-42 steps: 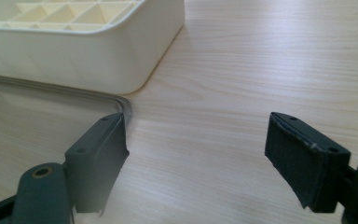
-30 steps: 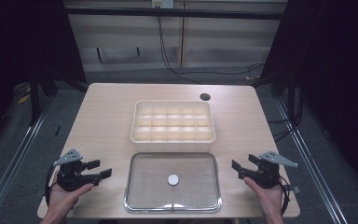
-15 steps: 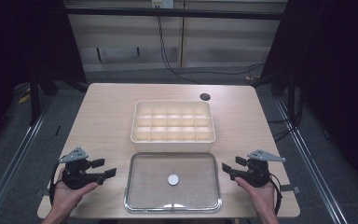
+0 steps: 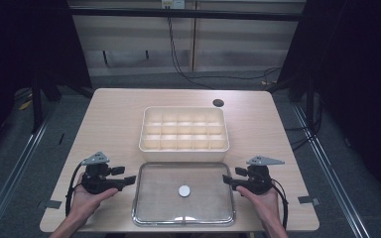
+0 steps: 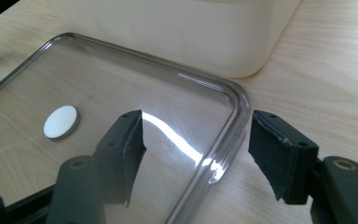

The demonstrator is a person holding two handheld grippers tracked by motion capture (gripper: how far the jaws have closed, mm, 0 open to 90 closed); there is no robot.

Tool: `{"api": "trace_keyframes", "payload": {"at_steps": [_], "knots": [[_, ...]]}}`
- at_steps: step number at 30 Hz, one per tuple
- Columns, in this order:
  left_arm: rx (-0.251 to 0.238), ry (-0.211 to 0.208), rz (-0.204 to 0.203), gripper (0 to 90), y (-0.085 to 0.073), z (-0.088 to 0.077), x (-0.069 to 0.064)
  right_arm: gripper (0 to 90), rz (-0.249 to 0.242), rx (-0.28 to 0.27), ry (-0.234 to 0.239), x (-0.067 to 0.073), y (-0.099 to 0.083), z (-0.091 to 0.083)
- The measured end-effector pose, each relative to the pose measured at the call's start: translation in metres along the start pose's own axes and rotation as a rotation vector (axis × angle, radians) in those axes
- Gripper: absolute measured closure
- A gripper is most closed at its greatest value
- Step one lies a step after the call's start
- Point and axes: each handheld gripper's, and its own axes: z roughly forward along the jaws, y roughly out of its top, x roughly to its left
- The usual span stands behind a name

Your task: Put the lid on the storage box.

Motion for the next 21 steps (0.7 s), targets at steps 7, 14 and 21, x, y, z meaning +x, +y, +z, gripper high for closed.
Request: {"api": "trace_keyframes", "payload": {"at_steps": [7,14,21], "knots": [[0.063,-0.008,0.013,31.3,0.000,0.018,-0.001,34.8,0.021,0.048,-0.003,-0.005,-0.001,0.013],[0.092,-0.032,0.000,32.3,0.003,0.031,0.003,39.4,0.019,0.068,0.002,-0.006,-0.004,0.018],[0.127,-0.022,0.013,29.4,-0.003,0.037,-0.003,38.8,0.025,0.083,-0.035,-0.009,-0.008,0.017]]}}
